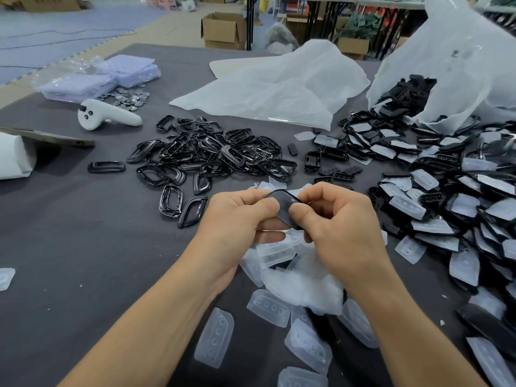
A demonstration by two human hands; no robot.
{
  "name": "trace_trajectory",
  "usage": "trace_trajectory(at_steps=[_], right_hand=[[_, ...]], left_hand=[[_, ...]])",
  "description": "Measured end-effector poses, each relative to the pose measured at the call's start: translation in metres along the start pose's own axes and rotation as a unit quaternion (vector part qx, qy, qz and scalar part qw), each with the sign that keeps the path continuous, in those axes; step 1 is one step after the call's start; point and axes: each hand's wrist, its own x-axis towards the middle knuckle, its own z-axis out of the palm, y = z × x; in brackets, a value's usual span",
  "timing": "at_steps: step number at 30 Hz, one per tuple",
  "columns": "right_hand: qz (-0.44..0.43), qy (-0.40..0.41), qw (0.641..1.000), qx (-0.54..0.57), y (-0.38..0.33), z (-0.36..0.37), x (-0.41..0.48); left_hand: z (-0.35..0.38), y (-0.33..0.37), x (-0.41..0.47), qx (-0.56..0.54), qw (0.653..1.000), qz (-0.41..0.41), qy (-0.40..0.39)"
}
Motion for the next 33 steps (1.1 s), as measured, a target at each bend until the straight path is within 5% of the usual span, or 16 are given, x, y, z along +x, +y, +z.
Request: trace_trajectory(at_steps=[6, 19, 33], right_hand=[[0.01, -0.022, 1.0, 0.014, 0.0, -0.001, 0.002], [-0.004, 0.0, 1.0, -0.002, 0.001, -0.001, 0.002], [-0.038, -0.015, 0.998, -0.052, -0.002, 0.002, -0.001]], left_hand=[[-0.008, 0.005, -0.002, 0.094, 0.995, 0.013, -0.029], [-0.007, 0.004, 0.0, 0.08, 0.996, 0.002, -0.04], [0.001, -0.005, 0.001, 0.176, 0.975, 0.12, 0.063]])
